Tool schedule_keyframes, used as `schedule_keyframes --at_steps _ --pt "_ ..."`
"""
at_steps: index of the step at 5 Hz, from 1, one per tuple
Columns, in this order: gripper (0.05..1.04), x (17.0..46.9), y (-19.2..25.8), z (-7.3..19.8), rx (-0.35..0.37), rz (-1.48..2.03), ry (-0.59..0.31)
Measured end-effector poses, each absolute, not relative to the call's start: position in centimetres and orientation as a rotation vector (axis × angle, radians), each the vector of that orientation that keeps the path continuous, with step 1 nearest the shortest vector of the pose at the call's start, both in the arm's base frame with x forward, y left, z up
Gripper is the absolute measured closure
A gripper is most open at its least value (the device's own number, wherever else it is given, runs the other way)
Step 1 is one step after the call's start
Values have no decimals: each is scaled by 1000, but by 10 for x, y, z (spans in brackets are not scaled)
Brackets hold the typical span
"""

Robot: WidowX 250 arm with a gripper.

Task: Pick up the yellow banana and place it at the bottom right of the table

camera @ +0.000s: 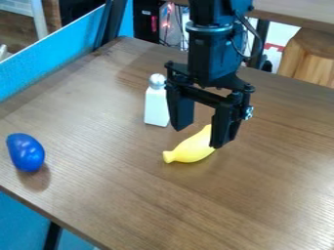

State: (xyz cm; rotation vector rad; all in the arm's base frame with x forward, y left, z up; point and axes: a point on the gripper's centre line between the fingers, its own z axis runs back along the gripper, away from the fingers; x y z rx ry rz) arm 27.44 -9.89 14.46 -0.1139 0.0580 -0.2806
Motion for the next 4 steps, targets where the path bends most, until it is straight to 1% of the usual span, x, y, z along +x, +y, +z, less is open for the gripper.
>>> schedule_keyframes --at_steps 1,2,3,4 --pt "85 273 -98 136 -108 -279 87" --pt "85 283 -89 139 -45 -309 44" --pt "85 296 -81 138 -28 -280 8" --pt "85 315 -78 122 0 -240 23"
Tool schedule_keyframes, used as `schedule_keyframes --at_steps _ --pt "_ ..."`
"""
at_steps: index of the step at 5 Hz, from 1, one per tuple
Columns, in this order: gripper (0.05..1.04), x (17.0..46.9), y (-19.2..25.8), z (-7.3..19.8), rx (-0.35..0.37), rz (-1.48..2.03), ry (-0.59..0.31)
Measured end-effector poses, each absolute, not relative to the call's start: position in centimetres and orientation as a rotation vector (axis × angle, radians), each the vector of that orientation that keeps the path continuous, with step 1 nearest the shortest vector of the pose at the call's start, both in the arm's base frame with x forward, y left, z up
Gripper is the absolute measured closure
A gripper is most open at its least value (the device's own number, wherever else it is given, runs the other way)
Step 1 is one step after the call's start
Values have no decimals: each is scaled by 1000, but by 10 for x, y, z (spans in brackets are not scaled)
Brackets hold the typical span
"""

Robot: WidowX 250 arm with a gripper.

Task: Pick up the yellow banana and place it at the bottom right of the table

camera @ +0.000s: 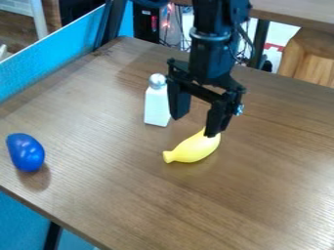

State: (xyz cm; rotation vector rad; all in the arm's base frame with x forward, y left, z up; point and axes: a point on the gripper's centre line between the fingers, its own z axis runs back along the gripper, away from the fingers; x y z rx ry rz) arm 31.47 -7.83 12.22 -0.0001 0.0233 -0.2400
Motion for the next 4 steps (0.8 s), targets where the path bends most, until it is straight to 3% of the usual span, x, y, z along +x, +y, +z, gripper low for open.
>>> schedule_keyframes --at_steps 2,4 --pt "85 341 -81 94 29 -177 44" --pt "85 341 -77 70 75 -147 117"
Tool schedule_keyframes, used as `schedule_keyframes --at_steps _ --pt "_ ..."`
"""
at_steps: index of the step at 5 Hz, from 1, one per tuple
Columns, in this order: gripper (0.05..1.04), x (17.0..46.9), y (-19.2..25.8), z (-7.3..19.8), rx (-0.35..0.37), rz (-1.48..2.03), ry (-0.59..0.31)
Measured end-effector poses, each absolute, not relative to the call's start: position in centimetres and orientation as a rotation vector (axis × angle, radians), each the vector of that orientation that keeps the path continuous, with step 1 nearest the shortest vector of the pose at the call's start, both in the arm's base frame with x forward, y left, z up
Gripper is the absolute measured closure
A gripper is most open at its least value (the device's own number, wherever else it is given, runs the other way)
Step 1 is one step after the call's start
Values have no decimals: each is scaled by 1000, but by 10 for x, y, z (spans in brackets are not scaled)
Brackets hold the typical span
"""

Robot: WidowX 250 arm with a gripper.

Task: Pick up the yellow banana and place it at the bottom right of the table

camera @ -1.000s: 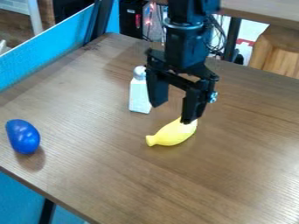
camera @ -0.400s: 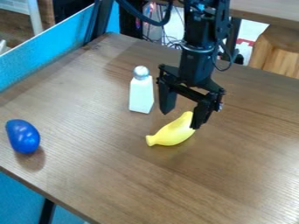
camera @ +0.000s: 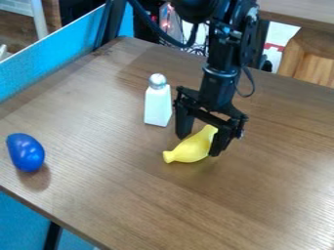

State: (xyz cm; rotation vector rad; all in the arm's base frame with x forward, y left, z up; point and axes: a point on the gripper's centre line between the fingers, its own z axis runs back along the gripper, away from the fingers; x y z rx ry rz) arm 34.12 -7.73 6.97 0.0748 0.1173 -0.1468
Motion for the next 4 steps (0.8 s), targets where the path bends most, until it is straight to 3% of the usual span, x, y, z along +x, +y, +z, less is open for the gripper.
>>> schedule_keyframes --at_steps 1,2,3,4 --pt "123 340 -77 57 78 -135 159" --pt "398 341 -86 56 13 -162 136" --pt "477 336 -100 78 -108 -192 47" --pt "477 329 -104 122 -92 -207 -42"
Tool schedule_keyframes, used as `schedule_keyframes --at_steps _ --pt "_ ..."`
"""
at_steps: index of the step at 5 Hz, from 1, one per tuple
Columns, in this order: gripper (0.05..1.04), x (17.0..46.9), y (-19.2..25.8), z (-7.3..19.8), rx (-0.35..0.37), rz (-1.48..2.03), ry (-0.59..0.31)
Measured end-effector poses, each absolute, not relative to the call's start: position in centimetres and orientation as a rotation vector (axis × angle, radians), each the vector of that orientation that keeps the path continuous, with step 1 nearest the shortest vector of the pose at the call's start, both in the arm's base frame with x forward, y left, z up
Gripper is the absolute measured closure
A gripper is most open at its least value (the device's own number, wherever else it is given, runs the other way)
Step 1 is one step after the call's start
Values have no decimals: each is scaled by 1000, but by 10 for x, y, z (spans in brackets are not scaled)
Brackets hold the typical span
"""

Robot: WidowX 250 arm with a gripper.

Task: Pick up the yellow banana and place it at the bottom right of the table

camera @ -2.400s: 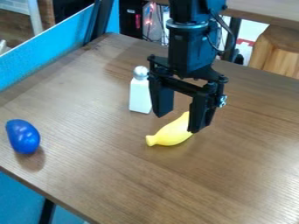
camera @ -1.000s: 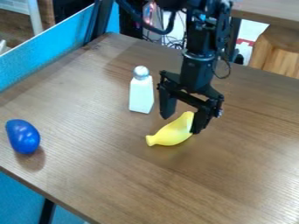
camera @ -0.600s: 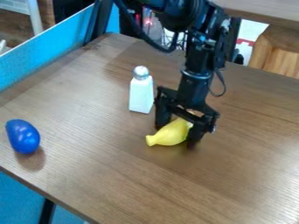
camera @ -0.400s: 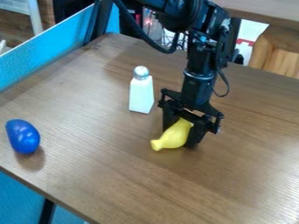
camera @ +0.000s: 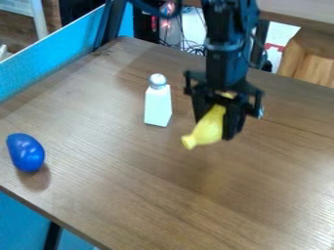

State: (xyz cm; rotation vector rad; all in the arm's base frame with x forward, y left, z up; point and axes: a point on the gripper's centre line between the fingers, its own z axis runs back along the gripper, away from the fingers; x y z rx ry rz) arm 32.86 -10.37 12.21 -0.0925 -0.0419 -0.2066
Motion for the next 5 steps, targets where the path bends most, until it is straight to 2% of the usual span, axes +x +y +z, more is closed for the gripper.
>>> schedule_keyframes --at_steps 1,2,3,4,5 --pt "477 308 -136 130 -19 -309 -30" --pt "477 291 -164 129 -21 -404 2" --pt "477 264 -199 105 12 -495 104" --pt "477 246 -220 87 -2 -564 170" --pt "480 241 -235 57 0 -613 259"
